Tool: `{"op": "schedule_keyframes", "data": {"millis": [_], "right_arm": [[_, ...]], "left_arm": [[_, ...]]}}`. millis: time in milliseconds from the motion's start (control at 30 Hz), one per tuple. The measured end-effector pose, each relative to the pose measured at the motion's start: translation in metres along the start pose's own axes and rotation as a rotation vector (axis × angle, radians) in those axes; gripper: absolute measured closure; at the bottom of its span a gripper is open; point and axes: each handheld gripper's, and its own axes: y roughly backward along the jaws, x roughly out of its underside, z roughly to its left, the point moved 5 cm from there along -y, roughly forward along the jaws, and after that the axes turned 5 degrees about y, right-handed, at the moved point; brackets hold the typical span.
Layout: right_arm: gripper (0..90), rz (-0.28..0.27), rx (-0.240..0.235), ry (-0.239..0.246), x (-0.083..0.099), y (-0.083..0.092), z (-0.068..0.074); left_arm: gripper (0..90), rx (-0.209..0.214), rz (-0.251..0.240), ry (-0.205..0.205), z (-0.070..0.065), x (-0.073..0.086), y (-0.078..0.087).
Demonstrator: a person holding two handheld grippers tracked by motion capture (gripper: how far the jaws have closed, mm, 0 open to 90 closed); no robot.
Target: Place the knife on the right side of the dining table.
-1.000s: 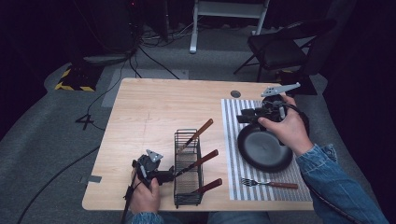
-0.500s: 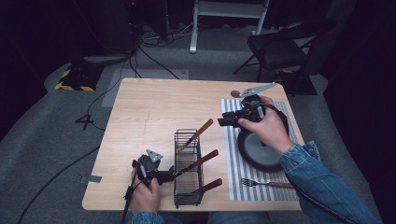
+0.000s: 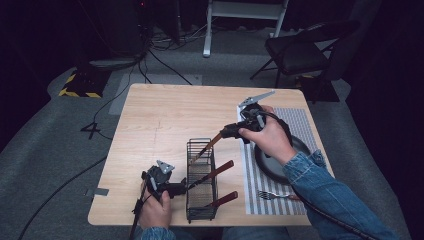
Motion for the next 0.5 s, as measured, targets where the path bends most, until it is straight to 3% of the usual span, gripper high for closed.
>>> {"op": "schedule_keyframes", "data": {"millis": [367, 433, 500], "right_arm": [[75.2, -0.015, -0.087, -0.023, -0.003, -0.002, 0.004], [76.6, -0.017, -0.108, -0.013, -0.005, -0.001, 0.009], [76.9, -0.014, -0.093, 0.032, -0.008, 0.002, 0.016]], "left_arm": [[0.1, 0.0, -0.001, 0.003, 0.0, 0.0, 0.0], [0.1, 0.0, -0.001, 0.002, 0.0, 0.0, 0.0], [0.1, 0.0, -0.001, 0.003, 0.0, 0.0, 0.0]]}}
